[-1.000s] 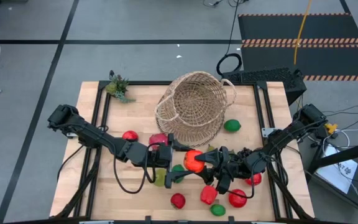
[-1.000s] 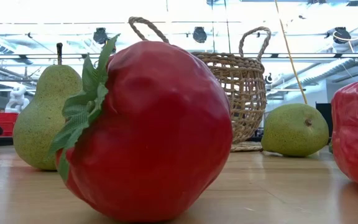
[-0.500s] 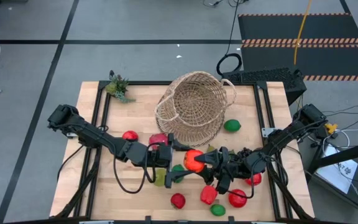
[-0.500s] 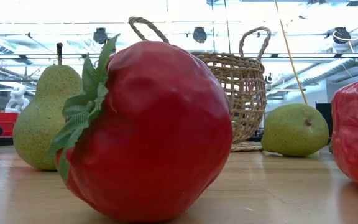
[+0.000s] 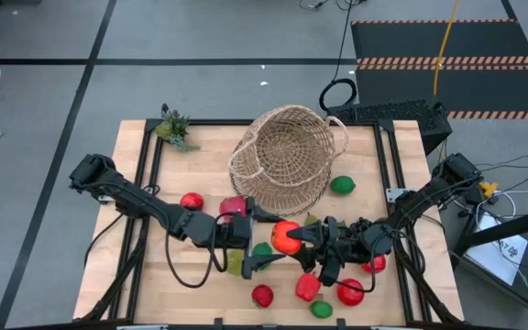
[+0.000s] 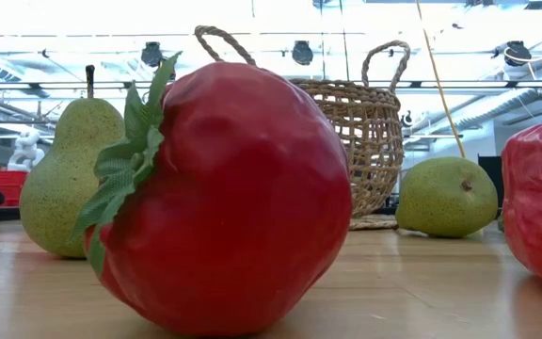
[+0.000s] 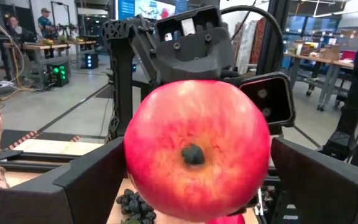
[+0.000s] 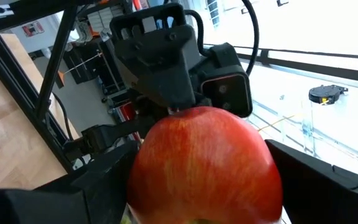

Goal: Build produce basket
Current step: Put the red apple into the basket

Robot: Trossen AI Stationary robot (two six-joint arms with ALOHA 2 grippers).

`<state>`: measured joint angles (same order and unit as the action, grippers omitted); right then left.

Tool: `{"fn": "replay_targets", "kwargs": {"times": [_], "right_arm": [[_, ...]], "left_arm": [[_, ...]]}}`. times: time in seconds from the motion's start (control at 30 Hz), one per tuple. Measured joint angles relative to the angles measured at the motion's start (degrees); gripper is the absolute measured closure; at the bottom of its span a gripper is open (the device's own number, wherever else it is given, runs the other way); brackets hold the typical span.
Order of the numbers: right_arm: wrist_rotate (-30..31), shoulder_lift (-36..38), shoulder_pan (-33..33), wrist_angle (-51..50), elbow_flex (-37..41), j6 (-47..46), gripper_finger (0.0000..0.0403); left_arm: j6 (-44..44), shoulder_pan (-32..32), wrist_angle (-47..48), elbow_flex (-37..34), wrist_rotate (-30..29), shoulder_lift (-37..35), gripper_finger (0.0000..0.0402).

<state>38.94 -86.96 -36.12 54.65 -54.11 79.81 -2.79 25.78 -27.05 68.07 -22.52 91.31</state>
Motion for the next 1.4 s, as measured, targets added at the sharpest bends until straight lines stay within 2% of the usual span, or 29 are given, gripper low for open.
{"fn": "replay_targets", "kwargs": {"times": [0.27,0.47,0.7,0.83,0.93,1.1,1.23,1.4], "right_arm": [[0.5,0.0,0.0,-0.1,0.0,-3.1,0.0072],[2.4,0.0,0.5,0.5,0.0,-11.3,0.0072],[12.1,0.0,3.5,5.7,0.0,-23.2,0.0071],[12.2,0.2,6.7,6.0,-0.1,-31.3,0.0071],[12.7,0.3,9.2,4.5,-2.4,-38.1,0.0071],[17.1,0.3,12.2,-10.5,-12.0,-46.5,0.0071],[18.2,0.3,14.9,-30.2,-23.4,-54.6,0.0071],[16.7,0.3,18.8,-55.9,-37.5,-69.4,0.0071]], "left_arm": [[1.2,0.5,4.0,0.0,-1.3,-4.6,0.0007],[1.9,0.4,17.2,0.0,-8.2,-12.4,0.0007],[4.2,0.6,31.1,0.0,-13.6,-22.3,0.0007],[4.3,0.5,39.0,0.0,-17.8,-26.3,0.0007],[3.6,0.6,44.6,0.0,-18.4,-28.3,0.0007],[2.6,0.6,50.9,0.0,-17.1,-30.2,0.0007],[2.7,0.6,53.4,0.0,-14.9,-30.4,0.0007],[3.7,1.1,54.3,0.0,-14.5,-30.4,0.0016]]}}
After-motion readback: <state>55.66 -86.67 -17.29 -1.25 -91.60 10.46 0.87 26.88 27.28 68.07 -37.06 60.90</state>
